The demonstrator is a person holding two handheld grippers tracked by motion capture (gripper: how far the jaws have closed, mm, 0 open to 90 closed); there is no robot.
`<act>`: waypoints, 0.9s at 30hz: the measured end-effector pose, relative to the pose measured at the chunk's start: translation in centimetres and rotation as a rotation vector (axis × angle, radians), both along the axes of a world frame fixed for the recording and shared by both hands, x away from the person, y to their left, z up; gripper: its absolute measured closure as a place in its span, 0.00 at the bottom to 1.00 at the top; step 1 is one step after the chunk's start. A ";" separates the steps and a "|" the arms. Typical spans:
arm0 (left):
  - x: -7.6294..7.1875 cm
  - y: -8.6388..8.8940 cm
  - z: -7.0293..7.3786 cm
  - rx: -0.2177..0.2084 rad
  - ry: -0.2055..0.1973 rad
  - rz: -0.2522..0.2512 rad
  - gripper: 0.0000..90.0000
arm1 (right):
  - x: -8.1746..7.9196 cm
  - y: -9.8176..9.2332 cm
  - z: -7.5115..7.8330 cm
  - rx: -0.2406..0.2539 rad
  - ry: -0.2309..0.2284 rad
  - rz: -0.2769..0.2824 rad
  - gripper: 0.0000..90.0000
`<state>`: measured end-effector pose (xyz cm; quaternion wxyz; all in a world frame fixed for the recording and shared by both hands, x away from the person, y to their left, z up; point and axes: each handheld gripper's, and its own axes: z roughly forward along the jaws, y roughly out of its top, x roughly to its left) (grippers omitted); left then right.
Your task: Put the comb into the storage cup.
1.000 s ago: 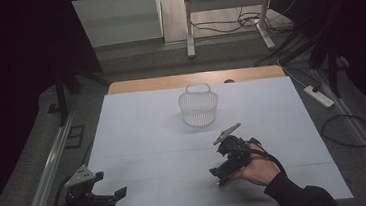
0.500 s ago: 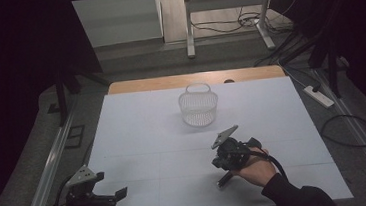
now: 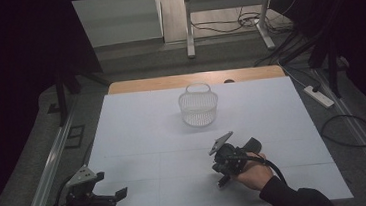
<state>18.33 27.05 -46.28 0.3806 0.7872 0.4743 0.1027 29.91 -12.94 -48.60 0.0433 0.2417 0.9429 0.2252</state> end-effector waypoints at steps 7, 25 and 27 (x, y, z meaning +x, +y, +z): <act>0.0 0.0 0.0 0.000 -0.003 -0.004 0.00 | -0.4 0.2 -1.3 -0.030 0.022 0.016 0.99; 0.0 -0.1 0.0 0.001 -0.005 -0.006 0.00 | -1.7 -1.0 -1.7 -0.050 0.057 0.008 0.99; 0.0 0.0 0.0 0.001 -0.005 -0.005 0.00 | -1.8 -1.2 -1.7 -0.050 0.059 0.010 0.99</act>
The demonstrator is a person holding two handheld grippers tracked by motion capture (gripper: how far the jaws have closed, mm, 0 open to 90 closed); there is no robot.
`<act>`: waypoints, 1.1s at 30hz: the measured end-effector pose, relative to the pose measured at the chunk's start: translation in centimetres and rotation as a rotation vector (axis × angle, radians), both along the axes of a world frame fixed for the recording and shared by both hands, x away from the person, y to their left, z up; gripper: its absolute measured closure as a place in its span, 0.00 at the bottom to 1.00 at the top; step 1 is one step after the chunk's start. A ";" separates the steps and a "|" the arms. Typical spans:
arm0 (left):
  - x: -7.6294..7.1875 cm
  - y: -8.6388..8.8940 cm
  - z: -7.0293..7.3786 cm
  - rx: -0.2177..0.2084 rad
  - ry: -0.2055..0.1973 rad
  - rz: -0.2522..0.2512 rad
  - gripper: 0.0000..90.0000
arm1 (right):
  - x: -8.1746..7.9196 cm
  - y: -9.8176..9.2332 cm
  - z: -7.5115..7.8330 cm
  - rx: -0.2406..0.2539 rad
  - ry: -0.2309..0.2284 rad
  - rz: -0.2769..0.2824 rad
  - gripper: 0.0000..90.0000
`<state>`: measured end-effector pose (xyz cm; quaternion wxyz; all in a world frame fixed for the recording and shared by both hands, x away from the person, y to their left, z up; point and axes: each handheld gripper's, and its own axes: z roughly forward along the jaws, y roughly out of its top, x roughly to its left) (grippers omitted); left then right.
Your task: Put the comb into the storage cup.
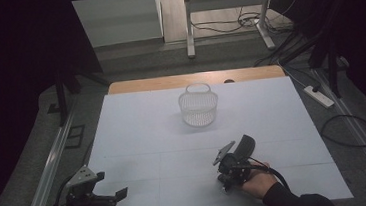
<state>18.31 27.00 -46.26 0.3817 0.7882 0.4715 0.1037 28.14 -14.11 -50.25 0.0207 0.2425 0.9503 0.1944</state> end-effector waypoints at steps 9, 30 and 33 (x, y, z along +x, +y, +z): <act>0.1 0.0 0.0 -0.007 0.002 0.000 0.00 | -0.7 -1.7 0.1 -0.008 0.017 -0.012 0.99; 0.2 0.0 0.0 -0.002 0.004 -0.005 0.00 | -1.1 -5.0 0.3 -0.028 0.003 -0.071 0.99; 0.2 -0.1 0.0 -0.001 0.004 -0.006 0.00 | -1.1 -5.4 0.3 -0.023 0.004 -0.082 0.99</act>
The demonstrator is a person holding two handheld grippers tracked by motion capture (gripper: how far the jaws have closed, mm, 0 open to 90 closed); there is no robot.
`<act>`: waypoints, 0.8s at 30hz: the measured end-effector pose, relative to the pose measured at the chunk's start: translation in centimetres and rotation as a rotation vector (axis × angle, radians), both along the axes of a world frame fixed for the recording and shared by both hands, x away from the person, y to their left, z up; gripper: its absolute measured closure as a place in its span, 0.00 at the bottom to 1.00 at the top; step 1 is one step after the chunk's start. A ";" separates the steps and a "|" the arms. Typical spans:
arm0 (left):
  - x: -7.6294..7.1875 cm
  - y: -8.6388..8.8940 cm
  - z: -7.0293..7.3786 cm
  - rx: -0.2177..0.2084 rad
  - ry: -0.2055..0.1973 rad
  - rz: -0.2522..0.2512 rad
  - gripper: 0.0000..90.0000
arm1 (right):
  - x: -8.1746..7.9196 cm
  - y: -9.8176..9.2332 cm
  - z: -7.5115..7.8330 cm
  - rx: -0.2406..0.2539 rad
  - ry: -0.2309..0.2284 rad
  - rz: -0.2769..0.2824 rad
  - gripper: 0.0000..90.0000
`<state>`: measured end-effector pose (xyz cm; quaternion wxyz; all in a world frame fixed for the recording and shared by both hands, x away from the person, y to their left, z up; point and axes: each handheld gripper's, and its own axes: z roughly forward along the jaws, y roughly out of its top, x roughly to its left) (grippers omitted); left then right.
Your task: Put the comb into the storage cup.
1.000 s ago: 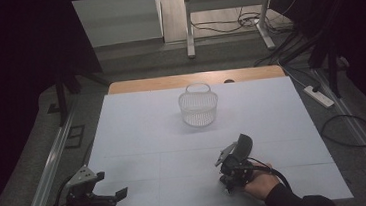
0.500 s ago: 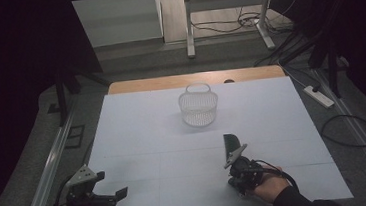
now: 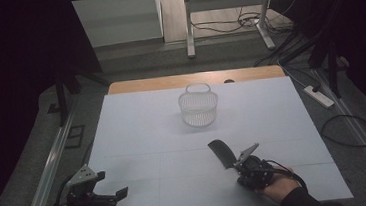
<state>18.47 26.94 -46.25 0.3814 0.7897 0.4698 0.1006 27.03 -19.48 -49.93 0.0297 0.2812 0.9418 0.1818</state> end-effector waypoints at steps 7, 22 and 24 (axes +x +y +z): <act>0.0 0.0 0.0 0.001 -0.001 0.000 0.00 | 0.0 -1.0 0.1 -0.002 -0.006 -0.029 0.99; 0.0 -0.1 0.0 0.002 -0.001 -0.003 0.00 | 0.4 -2.2 0.2 -0.011 -0.010 -0.077 0.99; 0.0 -0.1 0.0 0.004 -0.001 -0.004 0.00 | 0.3 -2.1 0.2 -0.015 -0.012 -0.071 0.98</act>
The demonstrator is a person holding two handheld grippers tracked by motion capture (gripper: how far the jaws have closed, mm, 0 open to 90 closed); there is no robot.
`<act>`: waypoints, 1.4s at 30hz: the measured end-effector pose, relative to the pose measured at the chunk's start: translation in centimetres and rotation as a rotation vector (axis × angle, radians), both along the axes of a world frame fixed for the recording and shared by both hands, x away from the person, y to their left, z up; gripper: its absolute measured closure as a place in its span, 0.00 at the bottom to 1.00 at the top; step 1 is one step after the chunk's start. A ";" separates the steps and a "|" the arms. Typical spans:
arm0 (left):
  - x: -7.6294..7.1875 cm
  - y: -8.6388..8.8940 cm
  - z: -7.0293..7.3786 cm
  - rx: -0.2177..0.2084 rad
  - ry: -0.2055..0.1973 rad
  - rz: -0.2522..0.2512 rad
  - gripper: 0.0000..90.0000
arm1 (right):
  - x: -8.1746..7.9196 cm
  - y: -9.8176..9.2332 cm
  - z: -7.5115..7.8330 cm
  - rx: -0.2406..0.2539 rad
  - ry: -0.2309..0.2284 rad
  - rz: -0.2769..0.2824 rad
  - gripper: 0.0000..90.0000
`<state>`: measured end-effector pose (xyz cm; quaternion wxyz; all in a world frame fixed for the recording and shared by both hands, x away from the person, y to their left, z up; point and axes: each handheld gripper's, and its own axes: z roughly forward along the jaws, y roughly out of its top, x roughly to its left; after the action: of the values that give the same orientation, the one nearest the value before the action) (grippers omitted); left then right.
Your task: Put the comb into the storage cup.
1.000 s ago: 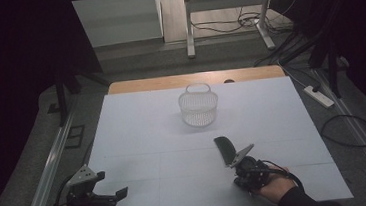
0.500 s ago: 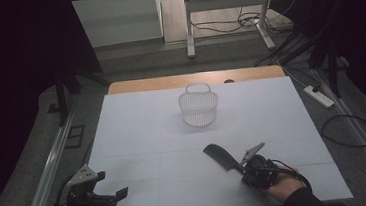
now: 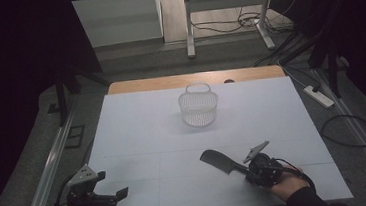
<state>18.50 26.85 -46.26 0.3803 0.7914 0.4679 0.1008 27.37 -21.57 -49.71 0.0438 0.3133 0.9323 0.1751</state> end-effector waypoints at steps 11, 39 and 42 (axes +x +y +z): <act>0.0 0.0 0.0 0.001 0.002 0.001 0.00 | -0.5 0.2 2.3 0.106 -0.064 -0.006 0.86; 0.1 0.0 0.0 0.000 0.005 0.001 0.00 | 1.2 0.1 3.1 0.106 -0.150 -0.040 0.00; 0.1 0.0 0.0 -0.001 0.006 0.001 0.00 | 1.4 0.1 2.8 0.092 -0.144 -0.046 0.00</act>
<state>18.58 26.87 -46.29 0.3790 0.7913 0.4696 0.0985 28.76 -21.51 -46.96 0.1002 0.3228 0.9104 0.2387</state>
